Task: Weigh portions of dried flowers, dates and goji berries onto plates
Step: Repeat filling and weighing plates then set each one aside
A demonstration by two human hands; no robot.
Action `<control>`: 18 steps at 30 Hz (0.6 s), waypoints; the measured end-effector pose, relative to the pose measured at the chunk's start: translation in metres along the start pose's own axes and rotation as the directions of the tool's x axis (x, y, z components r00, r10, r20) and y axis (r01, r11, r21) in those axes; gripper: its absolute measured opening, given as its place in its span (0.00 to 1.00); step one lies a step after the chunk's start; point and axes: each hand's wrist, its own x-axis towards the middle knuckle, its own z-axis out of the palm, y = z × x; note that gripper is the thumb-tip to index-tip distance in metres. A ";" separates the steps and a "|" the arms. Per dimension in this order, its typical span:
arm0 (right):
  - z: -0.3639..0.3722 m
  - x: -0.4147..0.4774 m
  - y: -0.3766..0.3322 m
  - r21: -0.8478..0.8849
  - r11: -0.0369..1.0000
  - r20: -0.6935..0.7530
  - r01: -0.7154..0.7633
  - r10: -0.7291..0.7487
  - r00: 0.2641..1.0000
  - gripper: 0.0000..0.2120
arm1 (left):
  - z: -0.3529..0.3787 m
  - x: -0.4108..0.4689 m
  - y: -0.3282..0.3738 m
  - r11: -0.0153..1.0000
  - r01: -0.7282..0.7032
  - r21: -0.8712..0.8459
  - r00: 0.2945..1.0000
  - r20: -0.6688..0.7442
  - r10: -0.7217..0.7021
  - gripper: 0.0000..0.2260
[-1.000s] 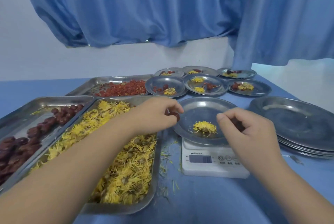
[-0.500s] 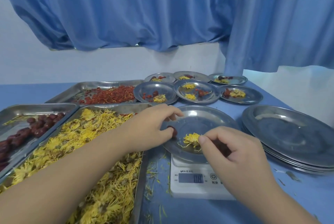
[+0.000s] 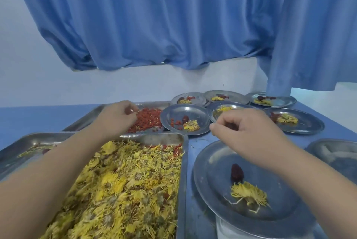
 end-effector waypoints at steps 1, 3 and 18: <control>0.002 0.001 0.004 -0.019 1.000 0.009 -0.004 0.004 1.000 0.12 | 0.000 0.009 -0.009 0.999 0.029 0.013 1.000 -0.004 -0.029 0.06; 0.004 0.001 0.012 -0.038 0.999 0.023 -0.018 0.019 1.000 0.12 | 0.001 0.025 -0.026 0.997 0.067 0.046 0.998 -0.003 -0.067 0.05; -0.011 0.013 0.044 -0.134 0.991 0.066 -0.027 0.036 0.997 0.12 | 0.065 0.120 -0.065 0.901 -0.043 0.431 0.944 0.314 -0.105 0.15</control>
